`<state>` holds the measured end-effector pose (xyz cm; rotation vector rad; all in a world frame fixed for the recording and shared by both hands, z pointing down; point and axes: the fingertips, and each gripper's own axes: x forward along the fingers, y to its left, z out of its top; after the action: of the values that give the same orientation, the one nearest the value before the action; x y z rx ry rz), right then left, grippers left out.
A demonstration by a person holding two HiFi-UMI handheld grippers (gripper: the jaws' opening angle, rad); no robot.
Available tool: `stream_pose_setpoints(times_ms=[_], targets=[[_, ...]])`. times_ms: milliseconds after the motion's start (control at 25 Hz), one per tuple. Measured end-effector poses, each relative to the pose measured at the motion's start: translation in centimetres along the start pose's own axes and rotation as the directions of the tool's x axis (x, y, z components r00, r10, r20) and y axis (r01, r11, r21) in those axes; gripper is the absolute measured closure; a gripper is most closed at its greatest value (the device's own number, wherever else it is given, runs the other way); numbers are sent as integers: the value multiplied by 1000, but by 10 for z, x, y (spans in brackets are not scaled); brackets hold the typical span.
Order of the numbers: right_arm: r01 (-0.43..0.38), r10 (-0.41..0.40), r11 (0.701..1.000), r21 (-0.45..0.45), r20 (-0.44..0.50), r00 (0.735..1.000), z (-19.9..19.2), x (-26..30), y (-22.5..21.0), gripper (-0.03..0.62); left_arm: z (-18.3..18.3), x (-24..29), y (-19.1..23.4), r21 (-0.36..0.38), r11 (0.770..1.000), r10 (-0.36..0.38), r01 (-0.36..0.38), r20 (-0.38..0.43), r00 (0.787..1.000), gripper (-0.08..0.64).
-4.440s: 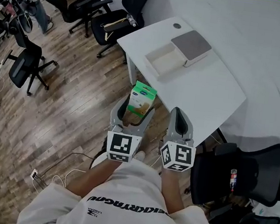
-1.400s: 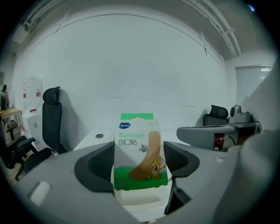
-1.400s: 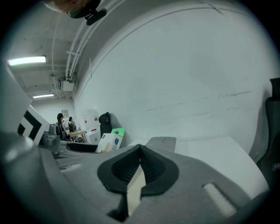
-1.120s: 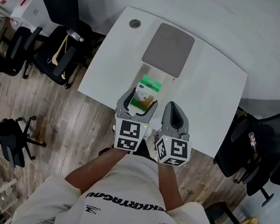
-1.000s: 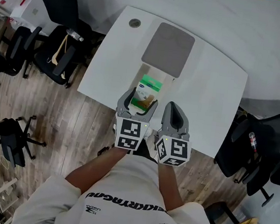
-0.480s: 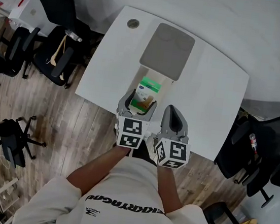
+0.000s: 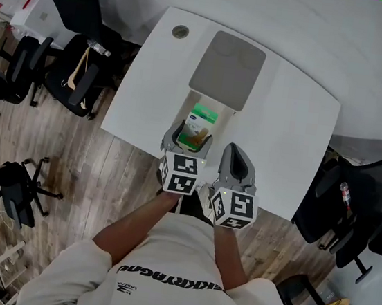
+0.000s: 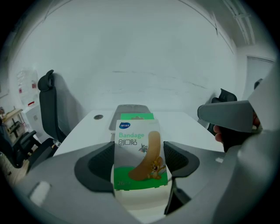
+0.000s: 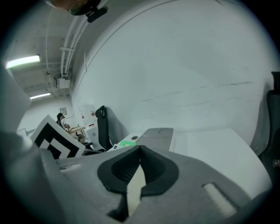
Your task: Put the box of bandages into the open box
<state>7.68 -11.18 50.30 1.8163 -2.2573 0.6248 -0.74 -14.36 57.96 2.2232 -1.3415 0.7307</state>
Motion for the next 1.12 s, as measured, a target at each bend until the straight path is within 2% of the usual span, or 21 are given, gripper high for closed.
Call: stream_pose_setpoints(times_ms=[640,1120], targets=[[-3,2,1000,-2,-23,1000,-4,12,-8,594,-33,40,5,-11,1000,3,-4,-114,993,196],[0,0,1000,1,-30,1000,-3,13,-12,594,-57,64,5,22,1000,10,-6,-191,982,196]])
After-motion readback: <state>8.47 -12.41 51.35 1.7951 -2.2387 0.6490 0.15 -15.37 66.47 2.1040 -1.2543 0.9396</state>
